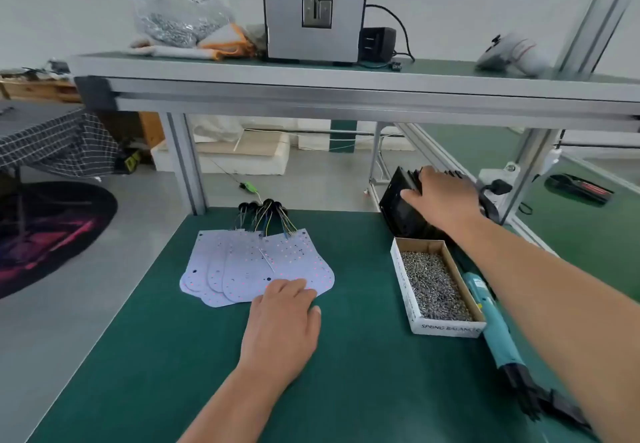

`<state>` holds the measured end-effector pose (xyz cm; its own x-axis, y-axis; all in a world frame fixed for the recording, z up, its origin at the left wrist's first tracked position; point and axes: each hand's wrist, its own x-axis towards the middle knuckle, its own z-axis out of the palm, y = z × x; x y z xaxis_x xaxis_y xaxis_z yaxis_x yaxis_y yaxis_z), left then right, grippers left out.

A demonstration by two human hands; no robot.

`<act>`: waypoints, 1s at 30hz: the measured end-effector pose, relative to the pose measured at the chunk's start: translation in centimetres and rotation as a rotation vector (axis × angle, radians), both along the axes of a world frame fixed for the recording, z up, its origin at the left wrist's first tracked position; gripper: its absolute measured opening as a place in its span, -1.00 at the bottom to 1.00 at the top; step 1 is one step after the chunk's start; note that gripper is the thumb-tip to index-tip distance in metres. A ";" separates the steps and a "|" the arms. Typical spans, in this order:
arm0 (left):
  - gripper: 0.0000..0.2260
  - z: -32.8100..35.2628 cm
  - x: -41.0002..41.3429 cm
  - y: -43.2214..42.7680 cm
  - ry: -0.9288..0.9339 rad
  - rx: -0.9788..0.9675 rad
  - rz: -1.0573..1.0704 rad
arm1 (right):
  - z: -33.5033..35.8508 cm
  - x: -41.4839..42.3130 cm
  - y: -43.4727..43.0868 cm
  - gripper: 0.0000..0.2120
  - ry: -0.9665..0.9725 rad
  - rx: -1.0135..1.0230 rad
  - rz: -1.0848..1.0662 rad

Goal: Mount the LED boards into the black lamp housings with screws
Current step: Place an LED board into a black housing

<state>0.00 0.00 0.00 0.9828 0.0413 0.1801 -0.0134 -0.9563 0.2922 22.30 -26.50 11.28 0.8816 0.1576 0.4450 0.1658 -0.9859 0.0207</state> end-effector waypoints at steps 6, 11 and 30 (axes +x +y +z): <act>-0.65 -0.6 0.6 0.3 -0.002 -0.011 -0.011 | -0.8 1.5 0.0 -0.74 0.049 -0.114 -0.008; -0.65 -0.7 0.5 0.2 -0.005 -0.023 0.001 | -0.5 0.8 -0.8 -0.77 -0.017 -0.150 0.017; -0.64 -0.7 0.6 0.1 0.003 -0.050 0.009 | 0.5 0.5 -0.5 -0.79 0.068 0.023 -0.018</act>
